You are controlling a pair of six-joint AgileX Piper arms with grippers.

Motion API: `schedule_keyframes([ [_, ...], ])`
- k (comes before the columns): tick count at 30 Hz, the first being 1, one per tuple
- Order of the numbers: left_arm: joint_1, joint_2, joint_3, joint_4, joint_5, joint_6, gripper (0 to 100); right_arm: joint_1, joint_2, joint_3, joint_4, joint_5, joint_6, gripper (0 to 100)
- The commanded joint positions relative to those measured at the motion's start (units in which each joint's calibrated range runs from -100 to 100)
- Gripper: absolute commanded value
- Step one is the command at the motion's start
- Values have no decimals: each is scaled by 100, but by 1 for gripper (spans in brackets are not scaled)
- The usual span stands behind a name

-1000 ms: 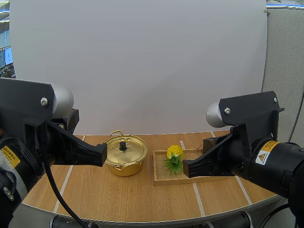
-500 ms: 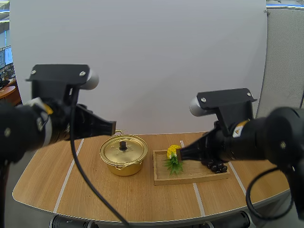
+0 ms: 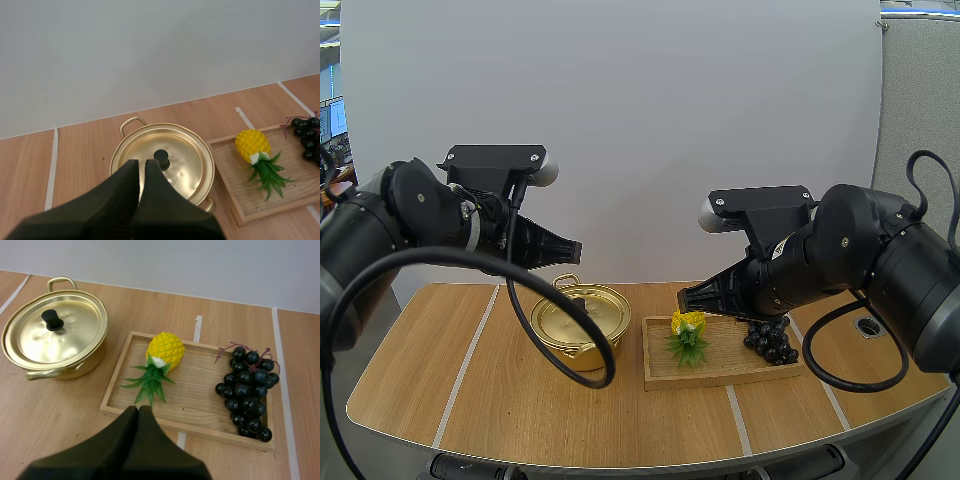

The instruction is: Open the pot, put the pineapple inside, and close it

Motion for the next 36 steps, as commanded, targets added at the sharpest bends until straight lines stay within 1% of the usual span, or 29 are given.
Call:
schedule_keyframes([
  [1,-16,191,-29,-129,-766,21,37,-21,16,-39,-386,-370,22,0],
  [2,-16,191,-29,-129,-786,21,45,-21,16,-39,-435,-370,22,0],
  [3,-16,191,-29,-129,-786,49,57,-21,16,-39,-462,-370,22,0],
  [4,-16,191,-29,-129,-786,88,66,-21,16,-39,-464,-386,22,8],
  [5,-16,191,-29,-129,-786,150,77,-21,16,-39,-464,-414,22,17],
  [7,-16,191,-29,-129,-786,257,95,-21,16,-39,-464,-434,34,41],
  [8,-16,191,-29,-129,-786,294,100,-21,16,-39,-464,-455,86,61],
  [9,-16,191,-29,-129,-786,307,100,-21,16,-39,-464,-496,96,77],
  [10,-16,191,-29,-129,-749,341,100,-21,16,-39,-464,-514,104,99],
  [15,-16,205,-29,-129,-566,368,100,-21,16,-39,-453,-498,142,100],
  [20,-16,548,-55,-174,-281,954,100,-21,16,-39,-327,-515,163,100],
  [25,-16,1303,-98,-328,-218,1487,100,-21,16,-39,-327,-674,163,100],
  [29,-16,2053,-440,-539,-82,1814,100,-21,16,-39,-327,-759,163,100],
  [36,-16,3248,-1281,-652,321,1924,100,-21,16,-39,-327,-777,163,100],
])
